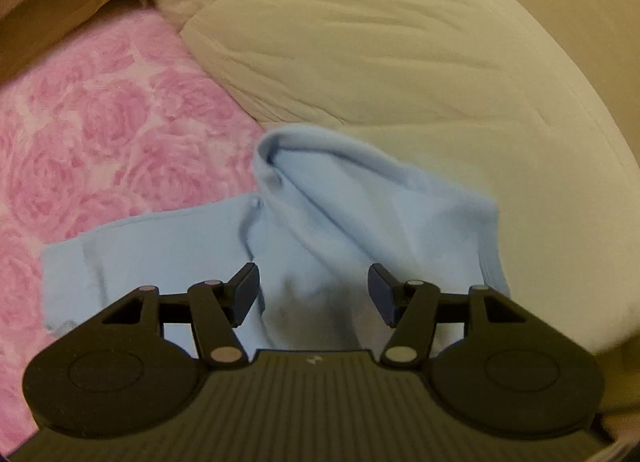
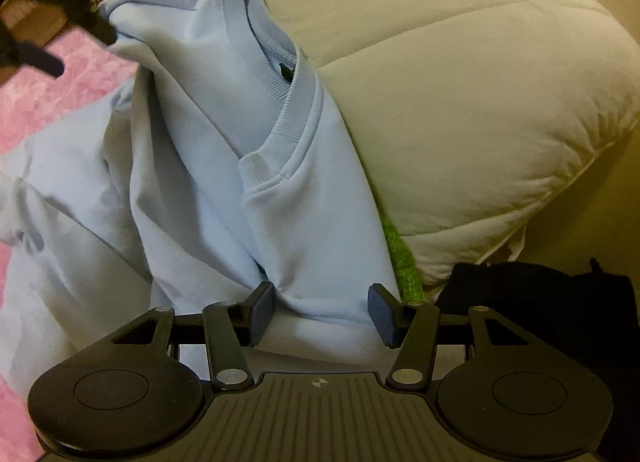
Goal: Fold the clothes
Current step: 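Close the left gripper on the sweatshirt while the right gripper grasps it too, then lift the sweatshirt with both grippers and drop it onto the open bed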
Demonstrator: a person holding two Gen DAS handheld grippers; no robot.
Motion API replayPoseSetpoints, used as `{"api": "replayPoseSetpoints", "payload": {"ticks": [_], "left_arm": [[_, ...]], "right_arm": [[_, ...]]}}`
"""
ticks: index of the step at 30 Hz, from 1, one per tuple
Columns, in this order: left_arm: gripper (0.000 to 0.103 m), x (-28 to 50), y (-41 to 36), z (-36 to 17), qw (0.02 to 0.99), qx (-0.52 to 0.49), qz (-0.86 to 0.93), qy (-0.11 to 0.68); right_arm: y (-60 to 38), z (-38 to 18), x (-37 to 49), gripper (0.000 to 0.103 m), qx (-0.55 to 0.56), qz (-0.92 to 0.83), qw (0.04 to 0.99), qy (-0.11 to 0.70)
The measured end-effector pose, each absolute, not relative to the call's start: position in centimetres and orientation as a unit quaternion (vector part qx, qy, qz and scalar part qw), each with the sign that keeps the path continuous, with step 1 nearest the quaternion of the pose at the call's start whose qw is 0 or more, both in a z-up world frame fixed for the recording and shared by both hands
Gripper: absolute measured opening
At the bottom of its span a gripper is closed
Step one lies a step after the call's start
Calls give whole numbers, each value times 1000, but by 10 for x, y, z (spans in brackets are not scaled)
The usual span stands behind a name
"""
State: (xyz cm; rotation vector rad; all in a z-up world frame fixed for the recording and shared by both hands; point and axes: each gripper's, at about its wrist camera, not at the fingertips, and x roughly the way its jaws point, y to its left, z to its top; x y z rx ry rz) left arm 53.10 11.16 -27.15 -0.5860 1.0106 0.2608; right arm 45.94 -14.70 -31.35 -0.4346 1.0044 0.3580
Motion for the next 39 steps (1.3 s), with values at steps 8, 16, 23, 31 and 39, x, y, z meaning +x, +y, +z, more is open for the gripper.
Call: {"api": "replayPoseSetpoints", "payload": {"ticks": [8,16,23,31,39], "left_arm": [[0,546,127,-296,812,-334,98,469],[0,465,145,-211,862,-281,85,412],[0,322,183,-129,884,-280,151,344],[0,120,215,-25,905,-252,247,239],[0,-109,216,63,894,-202,370,150]], "right_arm": [[-141,-310,449,1,-253,182,840,445],[-155,-243,441,1,-198,164,886,386],[-135,-159,413,1,-134,207,920,304],[-77,-62,315,1,-94,367,904,199],[-31,9,186,1,-44,497,860,108]]}}
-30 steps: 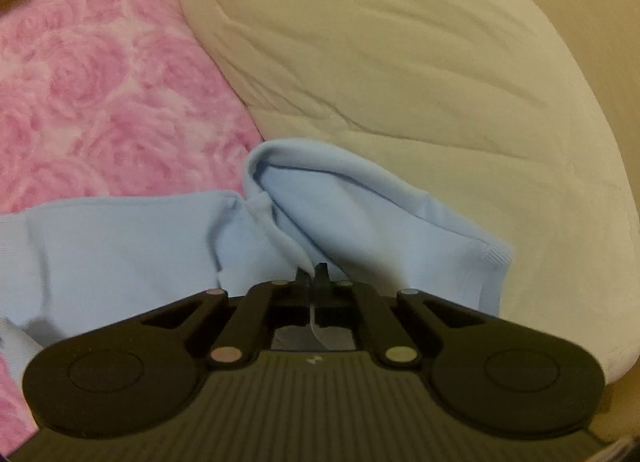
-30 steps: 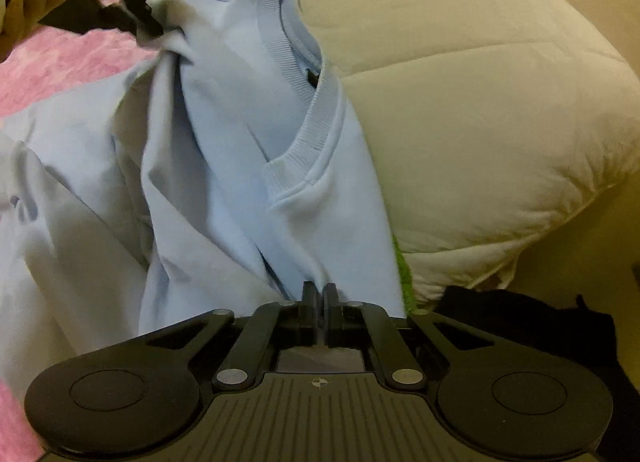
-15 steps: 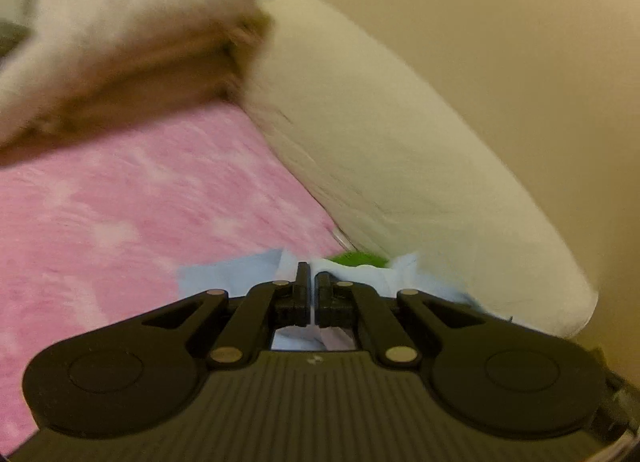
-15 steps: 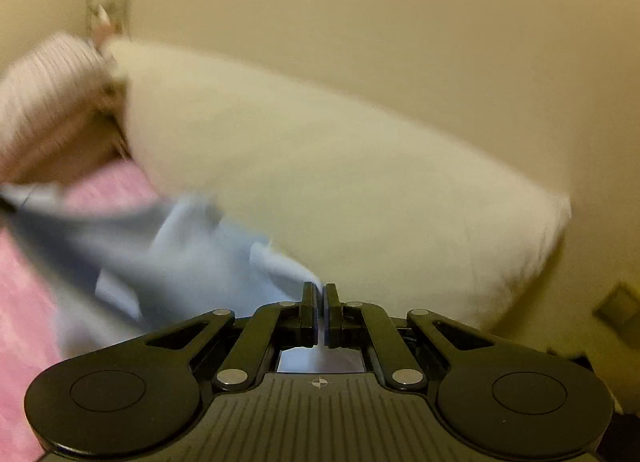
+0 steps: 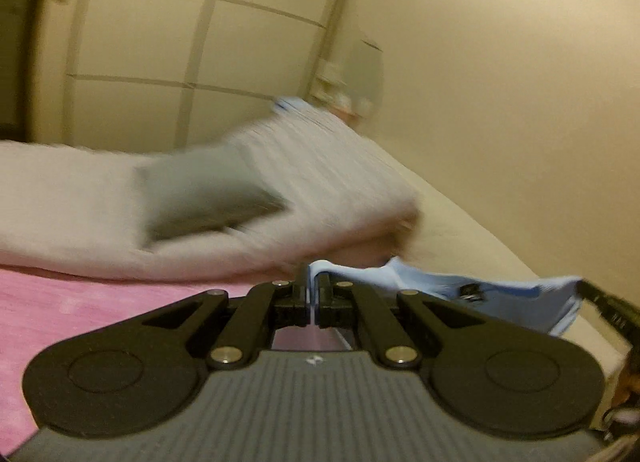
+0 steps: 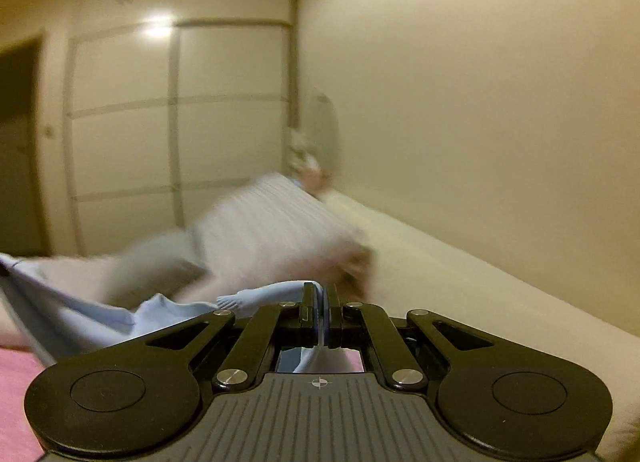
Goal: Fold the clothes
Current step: 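Lift the sweatshirt with both grippers and drop it onto the open bed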
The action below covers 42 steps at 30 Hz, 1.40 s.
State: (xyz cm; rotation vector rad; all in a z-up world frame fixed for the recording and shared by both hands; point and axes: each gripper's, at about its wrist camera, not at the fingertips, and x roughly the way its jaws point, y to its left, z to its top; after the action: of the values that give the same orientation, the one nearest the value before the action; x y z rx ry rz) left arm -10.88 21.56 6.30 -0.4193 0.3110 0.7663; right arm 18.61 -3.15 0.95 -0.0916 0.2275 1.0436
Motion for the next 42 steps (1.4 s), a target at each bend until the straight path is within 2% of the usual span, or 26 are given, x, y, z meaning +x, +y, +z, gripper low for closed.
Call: {"api": "replayPoseSetpoints", "payload": {"ticks": [10,15,19,24,27,28,29,31,32,37,42], "left_arm": [[0,-317,195,148,854,-123,499,77],[0,-374,219,152,816,-139,557,67],[0,-393,255,116,783,-196,579,113],[5,-391,309,11,684,-289,607,282],[8,-394,301,-38,638,-313,613,346],[10,-395,290,-52,632,-323,610,353],[12,-397,278,-62,628,-333,605,358],[17,-402,258,-77,619,-353,597,368],[17,-401,248,-85,615,-364,592,373],[17,-389,187,-107,611,-387,562,401],[18,-356,129,-90,634,-378,541,404]], "right_arm": [[36,71,41,1,11,619,783,55],[86,86,-21,1,14,662,747,59],[134,84,-45,1,-7,684,719,119],[211,25,-80,3,-194,683,657,254],[221,-27,-78,11,-254,663,622,329],[216,-42,-79,17,-265,659,614,344],[209,-55,-79,29,-274,655,607,356],[186,-73,-76,44,-292,651,592,374],[175,-85,-82,45,-297,647,589,383],[111,-123,-84,46,-301,624,574,437],[58,-120,-83,46,-300,631,557,449]]}}
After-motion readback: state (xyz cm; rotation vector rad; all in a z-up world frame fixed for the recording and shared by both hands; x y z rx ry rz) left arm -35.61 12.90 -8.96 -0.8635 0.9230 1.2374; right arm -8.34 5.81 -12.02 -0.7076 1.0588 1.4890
